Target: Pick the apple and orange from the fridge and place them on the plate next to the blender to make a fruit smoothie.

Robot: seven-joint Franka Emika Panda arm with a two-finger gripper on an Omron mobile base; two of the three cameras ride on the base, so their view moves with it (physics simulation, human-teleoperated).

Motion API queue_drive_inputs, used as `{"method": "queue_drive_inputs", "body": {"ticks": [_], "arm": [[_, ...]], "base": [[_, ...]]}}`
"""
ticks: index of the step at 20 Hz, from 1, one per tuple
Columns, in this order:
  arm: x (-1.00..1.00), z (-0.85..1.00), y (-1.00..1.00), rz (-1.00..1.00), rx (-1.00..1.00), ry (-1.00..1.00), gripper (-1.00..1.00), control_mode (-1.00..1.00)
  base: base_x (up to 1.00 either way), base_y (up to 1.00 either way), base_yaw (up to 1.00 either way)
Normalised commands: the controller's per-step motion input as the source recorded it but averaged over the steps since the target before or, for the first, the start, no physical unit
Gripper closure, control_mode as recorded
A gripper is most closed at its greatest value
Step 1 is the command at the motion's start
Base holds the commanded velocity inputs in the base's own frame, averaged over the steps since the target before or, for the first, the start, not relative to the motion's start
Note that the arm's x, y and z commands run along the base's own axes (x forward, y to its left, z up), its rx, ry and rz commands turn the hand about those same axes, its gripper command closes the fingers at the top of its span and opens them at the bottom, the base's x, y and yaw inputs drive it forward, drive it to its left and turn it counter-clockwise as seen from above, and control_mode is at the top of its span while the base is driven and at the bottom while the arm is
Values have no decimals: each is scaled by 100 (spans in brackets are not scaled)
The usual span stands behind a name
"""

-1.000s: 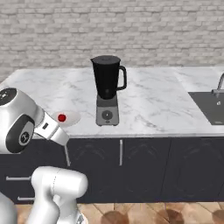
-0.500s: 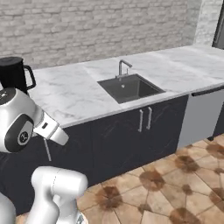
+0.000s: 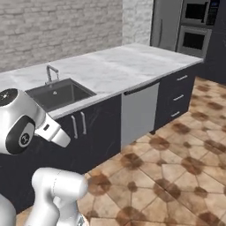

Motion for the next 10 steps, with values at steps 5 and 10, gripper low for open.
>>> {"method": "queue_drive_inputs", "body": {"ticks": [5, 10], "arm": [[0, 0, 0, 0, 0, 0, -100, 100], [0, 0, 0, 0, 0, 0, -100, 100]], "base": [[100, -75, -19], [100, -69, -14]]}}
